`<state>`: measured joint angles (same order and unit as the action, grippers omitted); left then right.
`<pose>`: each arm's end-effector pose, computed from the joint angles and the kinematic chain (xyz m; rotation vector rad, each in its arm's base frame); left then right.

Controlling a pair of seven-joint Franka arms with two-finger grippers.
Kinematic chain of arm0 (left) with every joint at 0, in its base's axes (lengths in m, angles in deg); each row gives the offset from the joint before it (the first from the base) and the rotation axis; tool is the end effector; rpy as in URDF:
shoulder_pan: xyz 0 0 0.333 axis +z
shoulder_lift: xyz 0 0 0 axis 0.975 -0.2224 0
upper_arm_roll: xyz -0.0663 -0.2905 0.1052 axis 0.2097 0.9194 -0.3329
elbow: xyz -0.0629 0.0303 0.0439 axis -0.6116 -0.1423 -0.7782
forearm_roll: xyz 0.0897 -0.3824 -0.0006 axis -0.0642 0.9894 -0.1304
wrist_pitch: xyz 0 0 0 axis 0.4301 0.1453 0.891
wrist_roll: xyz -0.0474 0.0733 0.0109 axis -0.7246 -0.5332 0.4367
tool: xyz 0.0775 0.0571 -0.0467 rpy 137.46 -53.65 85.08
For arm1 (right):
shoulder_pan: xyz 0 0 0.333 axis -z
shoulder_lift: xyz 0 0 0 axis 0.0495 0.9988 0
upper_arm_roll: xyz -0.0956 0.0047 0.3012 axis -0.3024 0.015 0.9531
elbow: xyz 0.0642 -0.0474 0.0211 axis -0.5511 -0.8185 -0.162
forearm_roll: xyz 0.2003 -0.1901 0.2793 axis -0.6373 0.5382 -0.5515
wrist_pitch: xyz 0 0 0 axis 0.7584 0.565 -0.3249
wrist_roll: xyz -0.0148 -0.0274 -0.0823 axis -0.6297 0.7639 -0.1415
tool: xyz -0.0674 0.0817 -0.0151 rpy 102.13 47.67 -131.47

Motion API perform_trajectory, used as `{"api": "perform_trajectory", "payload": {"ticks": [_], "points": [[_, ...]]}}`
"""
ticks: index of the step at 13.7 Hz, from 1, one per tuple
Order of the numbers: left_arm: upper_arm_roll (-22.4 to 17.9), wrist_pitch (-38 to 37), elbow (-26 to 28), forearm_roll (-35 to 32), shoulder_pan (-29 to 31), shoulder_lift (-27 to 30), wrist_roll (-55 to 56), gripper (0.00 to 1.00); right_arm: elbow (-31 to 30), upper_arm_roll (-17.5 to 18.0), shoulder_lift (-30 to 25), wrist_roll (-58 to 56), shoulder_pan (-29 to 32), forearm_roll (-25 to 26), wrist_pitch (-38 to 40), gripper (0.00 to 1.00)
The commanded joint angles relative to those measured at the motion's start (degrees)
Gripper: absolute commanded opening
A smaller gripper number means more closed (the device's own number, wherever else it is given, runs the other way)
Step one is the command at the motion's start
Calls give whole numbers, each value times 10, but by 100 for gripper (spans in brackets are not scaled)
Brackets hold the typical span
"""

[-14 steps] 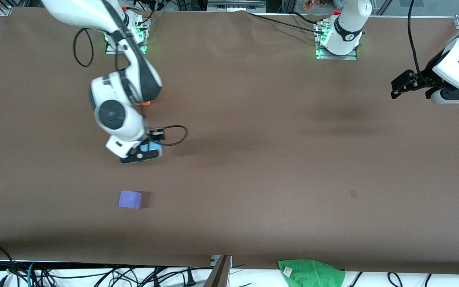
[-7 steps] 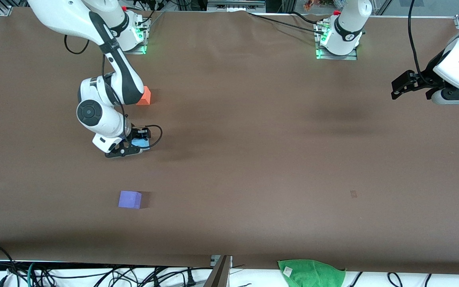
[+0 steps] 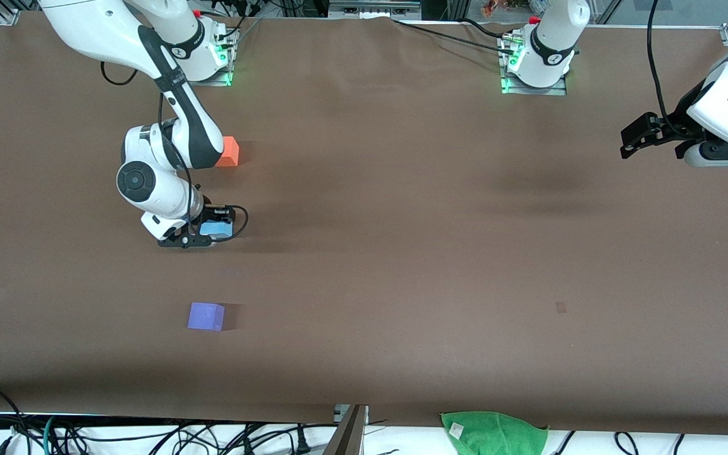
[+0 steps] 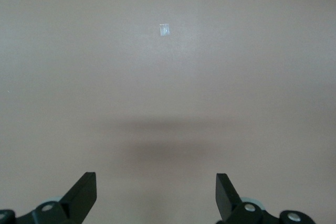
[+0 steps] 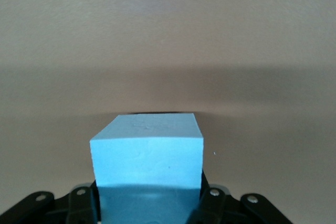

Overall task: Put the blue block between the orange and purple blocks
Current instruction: 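Lower the blue block between the orange and purple blocks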

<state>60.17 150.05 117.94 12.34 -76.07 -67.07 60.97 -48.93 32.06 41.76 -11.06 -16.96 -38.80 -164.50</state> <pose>0.5359 -0.0337 0.5961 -3.1346 -0.0521 0.0499 0.5547 0.1372 0.2084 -3.1125 0.0338 0.1940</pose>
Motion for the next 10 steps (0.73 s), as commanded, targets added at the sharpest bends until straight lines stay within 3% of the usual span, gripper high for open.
{"api": "perform_trajectory", "payload": {"ticks": [1,3,4,6,7,10], "points": [[-1,-10,-17,2,-2,-7,-2,100,-7,4,7,24,4,-9,-21,31],[-1,-10,-17,2,-2,-7,-2,100,-8,4,15,24,4,-9,-28,37],[-1,-11,-17,2,-2,-7,-2,100,-7,4,19,24,4,-9,-28,47],[-1,-11,-17,2,-2,-7,-2,100,-3,4,17,24,4,-9,-23,91],[-1,-11,-17,2,-2,-7,-2,100,0,4,12,24,4,-9,-21,98],[-1,-11,-17,2,-2,-7,-2,100,22,6,-28,25,-2,-7,40,99]]}}
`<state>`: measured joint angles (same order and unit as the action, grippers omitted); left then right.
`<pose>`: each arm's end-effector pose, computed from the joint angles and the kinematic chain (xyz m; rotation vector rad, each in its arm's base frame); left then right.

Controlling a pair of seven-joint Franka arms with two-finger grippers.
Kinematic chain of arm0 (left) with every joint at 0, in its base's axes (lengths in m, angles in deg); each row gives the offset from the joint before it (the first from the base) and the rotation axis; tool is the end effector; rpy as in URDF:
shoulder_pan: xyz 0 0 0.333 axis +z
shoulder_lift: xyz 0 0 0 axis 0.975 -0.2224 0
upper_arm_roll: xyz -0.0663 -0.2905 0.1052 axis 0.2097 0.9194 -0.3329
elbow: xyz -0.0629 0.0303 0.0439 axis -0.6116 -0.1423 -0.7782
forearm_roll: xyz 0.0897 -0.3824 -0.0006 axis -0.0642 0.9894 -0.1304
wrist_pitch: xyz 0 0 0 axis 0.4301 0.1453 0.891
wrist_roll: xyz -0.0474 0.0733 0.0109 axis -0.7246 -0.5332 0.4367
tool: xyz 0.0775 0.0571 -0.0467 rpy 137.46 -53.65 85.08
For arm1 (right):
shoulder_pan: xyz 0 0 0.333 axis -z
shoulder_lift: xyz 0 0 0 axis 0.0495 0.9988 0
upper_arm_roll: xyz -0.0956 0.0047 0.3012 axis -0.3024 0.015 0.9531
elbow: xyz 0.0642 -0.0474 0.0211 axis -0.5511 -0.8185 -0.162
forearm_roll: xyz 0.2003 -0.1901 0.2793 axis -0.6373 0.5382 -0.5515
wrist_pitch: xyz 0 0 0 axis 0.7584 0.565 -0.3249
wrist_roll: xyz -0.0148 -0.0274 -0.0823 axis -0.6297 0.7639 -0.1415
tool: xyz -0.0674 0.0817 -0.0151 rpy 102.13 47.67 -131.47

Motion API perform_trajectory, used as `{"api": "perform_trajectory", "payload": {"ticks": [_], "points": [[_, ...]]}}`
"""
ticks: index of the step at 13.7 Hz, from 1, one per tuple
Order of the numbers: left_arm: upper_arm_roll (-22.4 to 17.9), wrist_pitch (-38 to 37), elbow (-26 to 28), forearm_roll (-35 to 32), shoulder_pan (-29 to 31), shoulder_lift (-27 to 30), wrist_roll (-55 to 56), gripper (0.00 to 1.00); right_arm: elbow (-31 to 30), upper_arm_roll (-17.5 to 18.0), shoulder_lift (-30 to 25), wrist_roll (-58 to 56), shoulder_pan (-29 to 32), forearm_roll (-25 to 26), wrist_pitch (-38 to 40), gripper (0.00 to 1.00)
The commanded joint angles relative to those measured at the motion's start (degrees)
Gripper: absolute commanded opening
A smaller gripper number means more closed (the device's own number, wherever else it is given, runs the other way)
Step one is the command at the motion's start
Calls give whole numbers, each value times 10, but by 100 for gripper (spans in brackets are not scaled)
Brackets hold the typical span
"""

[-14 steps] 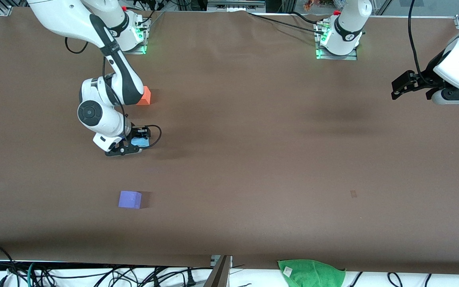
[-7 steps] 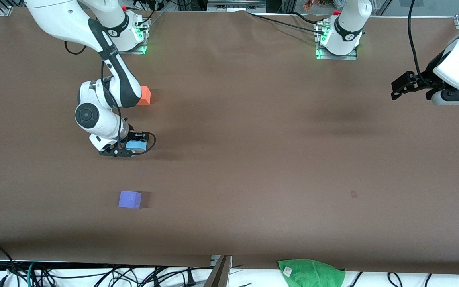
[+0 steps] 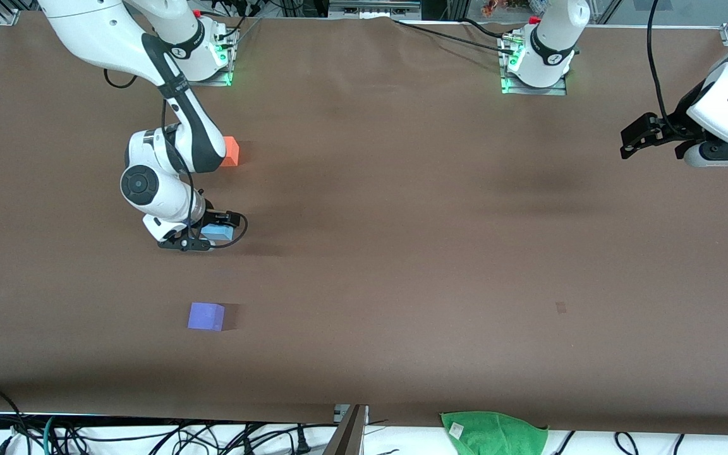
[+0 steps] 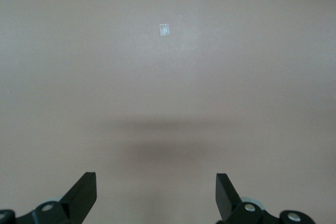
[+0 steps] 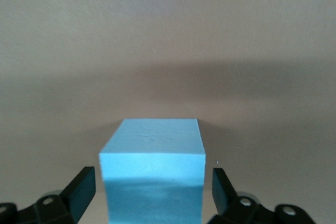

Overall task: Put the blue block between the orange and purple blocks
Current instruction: 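Lower the blue block between the orange and purple blocks, then open the right gripper and lift it away from the blue block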

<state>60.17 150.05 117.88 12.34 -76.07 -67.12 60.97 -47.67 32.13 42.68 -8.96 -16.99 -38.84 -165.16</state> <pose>0.5362 -0.0337 0.5962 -3.1347 -0.0521 0.0496 0.5619 0.1399 0.2082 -3.1105 0.0892 0.1684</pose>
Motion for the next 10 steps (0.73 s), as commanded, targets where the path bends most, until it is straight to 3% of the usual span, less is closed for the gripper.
{"api": "perform_trajectory", "payload": {"ticks": [1,4,7,10], "points": [[-1,-11,-16,2,-2,-6,-2,100,22,6,-55,5,-2,-6,82,99],[-1,-11,-16,2,-2,-6,-2,100,68,11,-115,4,-2,-4,179,99],[-1,-11,-16,3,-2,-6,-2,100,156,20,-158,12,-3,-5,318,99],[-1,-11,-16,2,-2,-6,-2,100,235,11,-205,-8,-2,2,401,99]]}}
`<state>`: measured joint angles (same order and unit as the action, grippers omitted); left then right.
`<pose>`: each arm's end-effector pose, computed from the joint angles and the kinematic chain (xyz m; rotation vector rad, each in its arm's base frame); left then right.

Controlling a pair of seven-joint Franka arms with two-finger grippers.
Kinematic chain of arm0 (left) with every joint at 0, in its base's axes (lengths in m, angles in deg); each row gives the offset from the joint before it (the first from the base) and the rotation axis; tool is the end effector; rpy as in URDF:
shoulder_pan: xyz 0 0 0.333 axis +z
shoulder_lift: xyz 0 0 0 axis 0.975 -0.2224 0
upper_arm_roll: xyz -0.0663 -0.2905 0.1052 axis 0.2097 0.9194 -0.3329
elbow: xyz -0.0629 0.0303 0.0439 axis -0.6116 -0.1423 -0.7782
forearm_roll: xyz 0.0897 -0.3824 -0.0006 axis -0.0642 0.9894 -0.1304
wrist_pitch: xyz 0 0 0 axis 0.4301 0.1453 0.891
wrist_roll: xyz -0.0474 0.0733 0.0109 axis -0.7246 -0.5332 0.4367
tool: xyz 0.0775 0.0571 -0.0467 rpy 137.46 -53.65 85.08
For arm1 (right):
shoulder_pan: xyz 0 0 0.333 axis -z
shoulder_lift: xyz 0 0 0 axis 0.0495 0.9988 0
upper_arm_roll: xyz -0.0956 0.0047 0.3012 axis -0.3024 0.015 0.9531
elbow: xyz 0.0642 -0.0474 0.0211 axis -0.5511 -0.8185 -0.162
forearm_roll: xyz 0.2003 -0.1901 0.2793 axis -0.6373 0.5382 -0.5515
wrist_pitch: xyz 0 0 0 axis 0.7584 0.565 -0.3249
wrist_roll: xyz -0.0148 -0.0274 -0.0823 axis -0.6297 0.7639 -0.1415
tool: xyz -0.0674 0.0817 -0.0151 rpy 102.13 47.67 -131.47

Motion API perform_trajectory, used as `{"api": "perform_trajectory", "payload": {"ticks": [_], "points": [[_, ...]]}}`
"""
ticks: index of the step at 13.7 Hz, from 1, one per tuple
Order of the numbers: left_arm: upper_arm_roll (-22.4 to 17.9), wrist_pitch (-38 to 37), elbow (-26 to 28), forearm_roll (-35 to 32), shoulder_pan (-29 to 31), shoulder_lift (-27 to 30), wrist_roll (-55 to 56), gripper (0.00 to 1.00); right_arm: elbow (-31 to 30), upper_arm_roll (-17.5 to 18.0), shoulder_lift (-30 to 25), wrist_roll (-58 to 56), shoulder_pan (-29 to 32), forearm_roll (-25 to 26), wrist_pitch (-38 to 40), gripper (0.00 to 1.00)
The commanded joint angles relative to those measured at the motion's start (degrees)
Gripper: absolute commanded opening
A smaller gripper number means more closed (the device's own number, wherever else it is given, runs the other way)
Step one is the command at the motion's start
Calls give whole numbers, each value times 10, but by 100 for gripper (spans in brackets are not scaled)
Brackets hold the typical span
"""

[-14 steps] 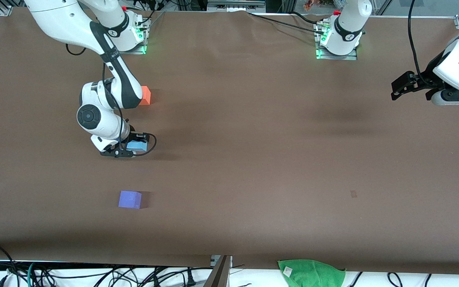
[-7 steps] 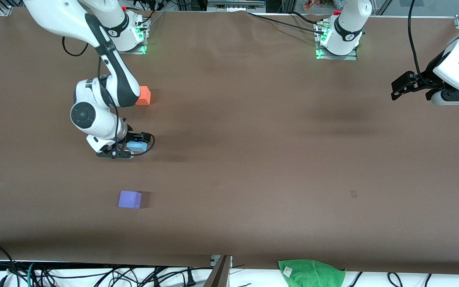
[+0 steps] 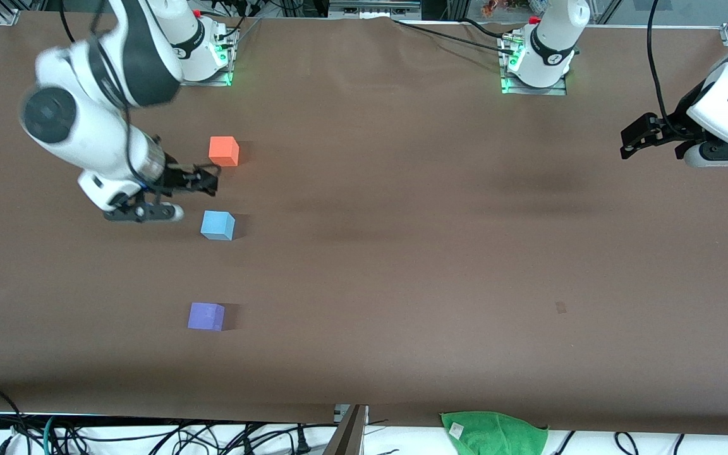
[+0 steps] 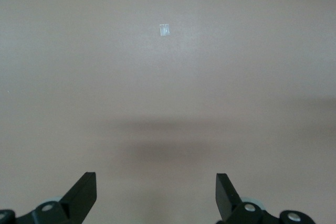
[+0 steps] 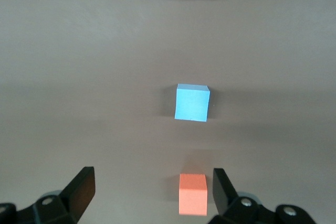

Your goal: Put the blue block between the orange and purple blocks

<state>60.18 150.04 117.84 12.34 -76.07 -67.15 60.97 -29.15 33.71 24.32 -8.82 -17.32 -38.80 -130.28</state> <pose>0.5363 -0.0338 0.5962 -3.1347 -0.0518 0.0496 0.5670 0.1675 0.4925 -3.0763 -0.0246 0.1276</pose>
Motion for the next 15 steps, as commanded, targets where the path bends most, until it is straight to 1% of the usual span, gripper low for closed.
{"api": "perform_trajectory", "payload": {"ticks": [1,2,3,4,5,7,8,9,11,13,15], "points": [[-1,-11,-16,2,-2,-6,-2,100,97,-11,-20,-20,3,3,105,99],[-1,-11,-16,2,-2,-6,-2,100,147,-14,-14,-24,8,5,154,99],[-1,-11,-16,2,-2,-6,-2,100,173,-18,-9,-26,11,5,191,99],[-1,-11,-16,2,-2,-6,-2,100,172,-35,-11,-34,17,-3,208,99],[-1,-11,-15,2,-2,-6,-2,100,158,-43,-24,-65,17,-5,222,99],[-1,-11,-16,3,-2,-6,-2,100,107,-57,-68,-83,18,-3,214,99],[-1,-11,-16,2,-2,-6,-1,100,101,-62,-70,-126,19,-2,209,99],[-1,-11,-16,2,-2,-6,-1,100,110,-61,-68,-153,21,4,207,99],[-1,-11,-16,2,-2,-6,-2,100,126,-63,-56,-142,20,3,207,99],[-1,-11,-16,2,-2,-6,-1,100,137,-59,-56,-91,17,5,208,99],[-1,-11,-16,3,-2,-6,-1,100,143,-58,-56,-74,14,7,210,99]]}}
